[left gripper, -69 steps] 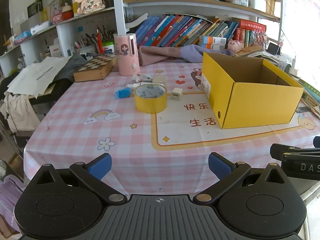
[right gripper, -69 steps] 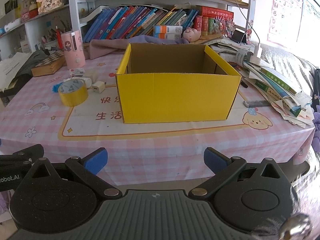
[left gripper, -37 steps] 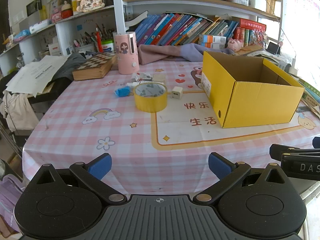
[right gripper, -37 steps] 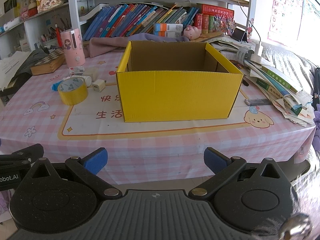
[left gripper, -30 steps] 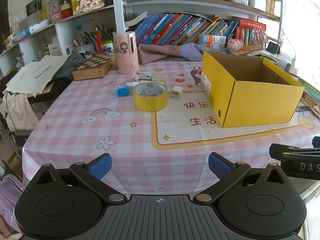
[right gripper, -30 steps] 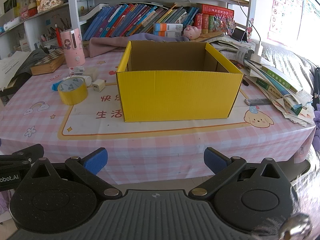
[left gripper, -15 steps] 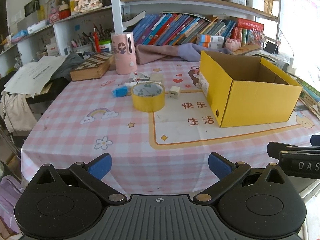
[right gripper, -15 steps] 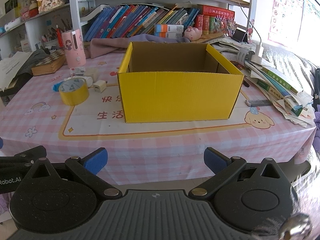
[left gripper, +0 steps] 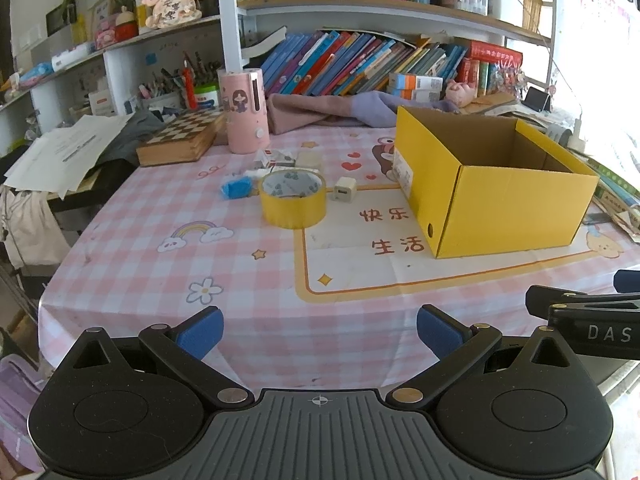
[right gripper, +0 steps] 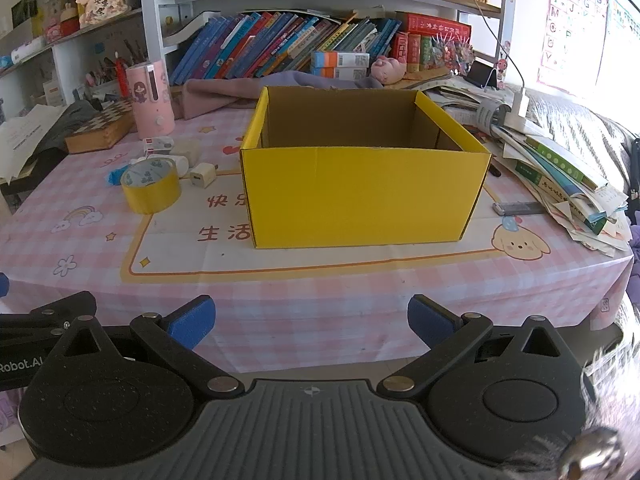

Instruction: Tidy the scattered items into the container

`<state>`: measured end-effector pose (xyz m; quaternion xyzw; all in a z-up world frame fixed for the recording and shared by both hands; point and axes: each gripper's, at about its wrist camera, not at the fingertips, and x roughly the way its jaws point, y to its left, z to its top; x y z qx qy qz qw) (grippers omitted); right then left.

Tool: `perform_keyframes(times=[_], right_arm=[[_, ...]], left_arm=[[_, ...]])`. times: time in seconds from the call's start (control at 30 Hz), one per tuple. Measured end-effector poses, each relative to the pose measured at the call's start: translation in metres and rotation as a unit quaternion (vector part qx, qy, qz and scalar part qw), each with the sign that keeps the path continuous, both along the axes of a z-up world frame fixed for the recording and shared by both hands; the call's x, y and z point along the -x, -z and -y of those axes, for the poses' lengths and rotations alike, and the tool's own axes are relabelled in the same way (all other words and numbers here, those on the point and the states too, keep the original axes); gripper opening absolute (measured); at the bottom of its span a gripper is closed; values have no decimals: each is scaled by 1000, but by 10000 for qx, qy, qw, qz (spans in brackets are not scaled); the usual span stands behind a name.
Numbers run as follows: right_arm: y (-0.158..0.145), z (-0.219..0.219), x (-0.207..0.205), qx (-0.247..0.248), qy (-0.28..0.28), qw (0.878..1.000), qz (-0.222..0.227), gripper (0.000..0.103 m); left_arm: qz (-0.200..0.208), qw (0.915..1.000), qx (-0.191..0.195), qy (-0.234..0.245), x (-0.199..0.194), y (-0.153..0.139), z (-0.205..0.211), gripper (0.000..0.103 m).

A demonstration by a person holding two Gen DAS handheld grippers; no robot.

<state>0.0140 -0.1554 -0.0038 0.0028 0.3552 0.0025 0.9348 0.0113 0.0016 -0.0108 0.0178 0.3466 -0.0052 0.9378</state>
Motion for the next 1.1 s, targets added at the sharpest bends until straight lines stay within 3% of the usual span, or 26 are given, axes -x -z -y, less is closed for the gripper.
perform_keyframes(times=[0.4,0.6,1.1], right_arm=[[-1,-5,1,-15,-59,10000,-9,103],[-1,-5,1,-9,-57,10000,-9,103],[0,-7,2,-78,-102,9999,-55,103]], left_arm=[[-8,9998,183,49,-1,0,-4,103],[-66,10000,28,48,-3,1,-1,103],[-80,9999,133,-68,-1,2,-9,103]])
